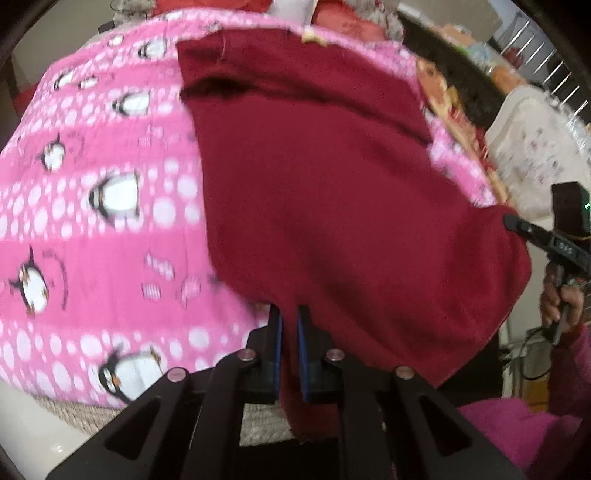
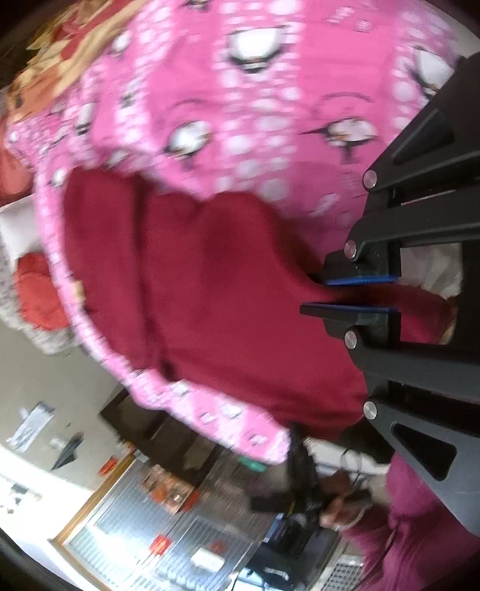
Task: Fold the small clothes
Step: 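Grasp the sweater hem with the left tool while the right tool grasps it too, then lift the hem with both tools and fold it toward the collar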
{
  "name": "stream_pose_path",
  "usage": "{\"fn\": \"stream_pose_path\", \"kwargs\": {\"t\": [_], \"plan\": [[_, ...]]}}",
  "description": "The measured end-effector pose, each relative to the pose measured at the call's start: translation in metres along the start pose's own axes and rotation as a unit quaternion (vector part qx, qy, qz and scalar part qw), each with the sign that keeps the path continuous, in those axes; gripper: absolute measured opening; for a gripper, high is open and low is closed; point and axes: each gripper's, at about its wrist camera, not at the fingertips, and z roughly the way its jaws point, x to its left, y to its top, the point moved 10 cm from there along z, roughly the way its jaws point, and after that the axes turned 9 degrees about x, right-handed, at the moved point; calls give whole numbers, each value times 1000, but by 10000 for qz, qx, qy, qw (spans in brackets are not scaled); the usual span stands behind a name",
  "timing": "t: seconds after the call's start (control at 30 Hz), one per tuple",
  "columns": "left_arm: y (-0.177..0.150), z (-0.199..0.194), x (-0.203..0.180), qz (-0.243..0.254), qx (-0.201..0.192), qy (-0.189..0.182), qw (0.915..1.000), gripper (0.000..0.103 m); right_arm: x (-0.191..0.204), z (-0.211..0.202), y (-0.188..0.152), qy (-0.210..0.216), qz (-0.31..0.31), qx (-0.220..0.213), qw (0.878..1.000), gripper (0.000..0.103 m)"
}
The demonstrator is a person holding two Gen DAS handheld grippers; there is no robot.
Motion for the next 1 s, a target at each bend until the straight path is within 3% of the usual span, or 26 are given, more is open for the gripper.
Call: {"fn": "stream_pose_path", "kwargs": {"t": [0.2,0.47,0.67,0.83,0.9,0.97,1.0], "plan": [[50,-28,4,-80,-487,-111,9987,7,8,-10,57,-101,-239,-493,9984,0],[167,-41,18,-280,-1120,117,9932,7,-15,-4,144,-261,-17,-978,9949,0],[242,-30,27,-357,-1298,225,9906,7,-35,7,202,-448,161,-1101,9928,0],[285,-18,44,-778,-1337,-271,9876,9,-81,38,233,-787,626,-844,9913,0],[290,-18,52,-1034,-1245,-596,9850,23,-95,44,236,-701,911,-723,9907,0],[292,-25,64,-1321,-1308,-782,9795,62,-103,31,239,-632,1033,-991,9877,10],[293,-33,72,-1435,-1463,-727,9761,67,-104,24,238,-560,1072,-1113,9864,13]]}}
